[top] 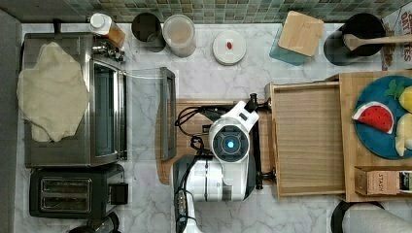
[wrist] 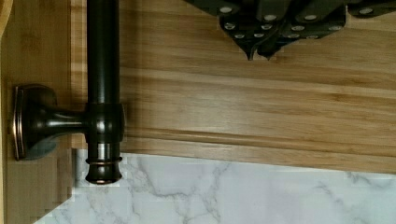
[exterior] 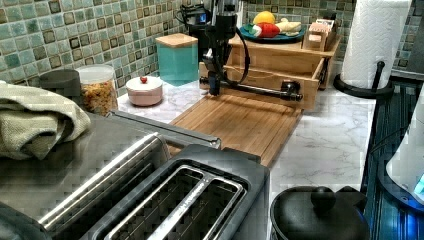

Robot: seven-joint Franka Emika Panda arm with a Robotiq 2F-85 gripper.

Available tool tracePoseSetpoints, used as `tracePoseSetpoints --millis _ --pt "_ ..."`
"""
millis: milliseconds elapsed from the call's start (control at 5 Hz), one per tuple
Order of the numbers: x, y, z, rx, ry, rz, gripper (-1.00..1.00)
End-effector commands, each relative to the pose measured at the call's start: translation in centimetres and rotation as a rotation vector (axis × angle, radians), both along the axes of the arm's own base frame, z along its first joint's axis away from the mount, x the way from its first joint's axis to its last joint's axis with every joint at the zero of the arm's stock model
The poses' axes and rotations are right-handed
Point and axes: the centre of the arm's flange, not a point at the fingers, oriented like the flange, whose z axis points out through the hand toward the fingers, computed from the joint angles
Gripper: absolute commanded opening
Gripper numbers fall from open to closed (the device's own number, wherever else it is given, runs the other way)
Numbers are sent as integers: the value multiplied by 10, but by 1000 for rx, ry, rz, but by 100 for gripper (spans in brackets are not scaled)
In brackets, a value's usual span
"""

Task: Close the drawer.

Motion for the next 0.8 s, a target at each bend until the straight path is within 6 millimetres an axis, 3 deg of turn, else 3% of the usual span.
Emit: tracePoseSetpoints --millis 200,800 --pt "3 -74 -11 9 -79 25 -100" --pt "-14 -125 -17 17 -19 -80 -100"
